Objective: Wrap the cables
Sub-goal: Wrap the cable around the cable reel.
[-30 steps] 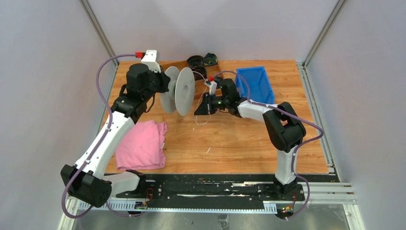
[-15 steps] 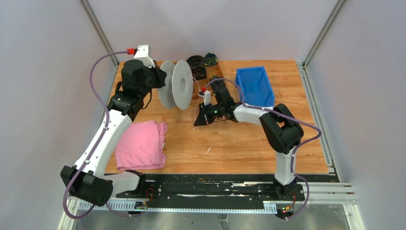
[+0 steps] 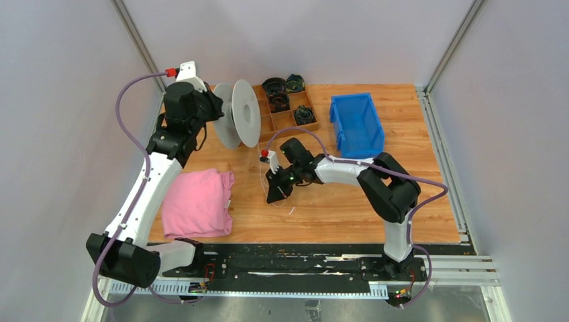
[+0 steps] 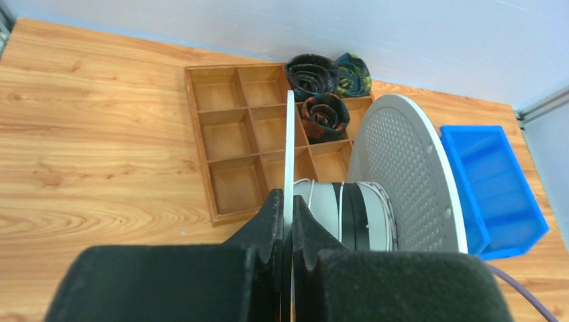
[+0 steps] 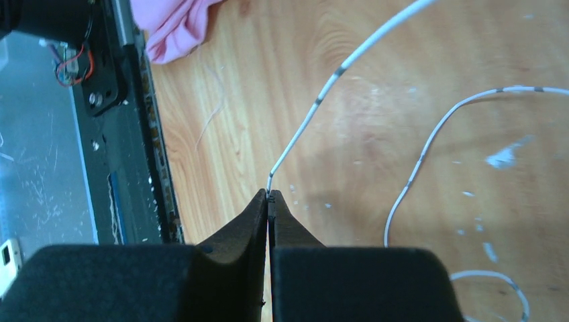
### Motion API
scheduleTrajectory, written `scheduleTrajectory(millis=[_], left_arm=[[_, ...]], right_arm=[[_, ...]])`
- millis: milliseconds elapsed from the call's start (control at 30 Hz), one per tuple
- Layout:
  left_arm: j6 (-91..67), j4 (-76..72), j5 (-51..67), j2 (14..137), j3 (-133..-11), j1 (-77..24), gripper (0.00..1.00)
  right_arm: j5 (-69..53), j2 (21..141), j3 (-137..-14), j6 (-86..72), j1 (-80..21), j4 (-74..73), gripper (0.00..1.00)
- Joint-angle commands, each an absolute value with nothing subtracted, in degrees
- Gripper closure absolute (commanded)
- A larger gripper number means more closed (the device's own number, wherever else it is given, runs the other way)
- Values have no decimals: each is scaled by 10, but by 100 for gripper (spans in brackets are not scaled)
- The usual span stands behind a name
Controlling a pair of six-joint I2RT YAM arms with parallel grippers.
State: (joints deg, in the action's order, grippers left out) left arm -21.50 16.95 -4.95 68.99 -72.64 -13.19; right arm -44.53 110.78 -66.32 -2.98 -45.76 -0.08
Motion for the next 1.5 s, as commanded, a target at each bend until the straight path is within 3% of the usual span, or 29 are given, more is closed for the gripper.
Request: scheduleTrajectory(millis=[0,533,1033,1467], left_arm=[[-201,126,-99,692,-744,-128,100],[-78,66,-219,695,-686,-199,100],[-8,35,-225,668,-634,-245,100],[50,38,-167,649,-612,-268,100]], right_arm=[[-472,1078,-670,33,-488,-59,99],[-510,1027,-889,98,-537,-294,99],[-503,1040,-1106,-2,-430,-301,99],[-388,1064,-1194,31,-359,-325,99]])
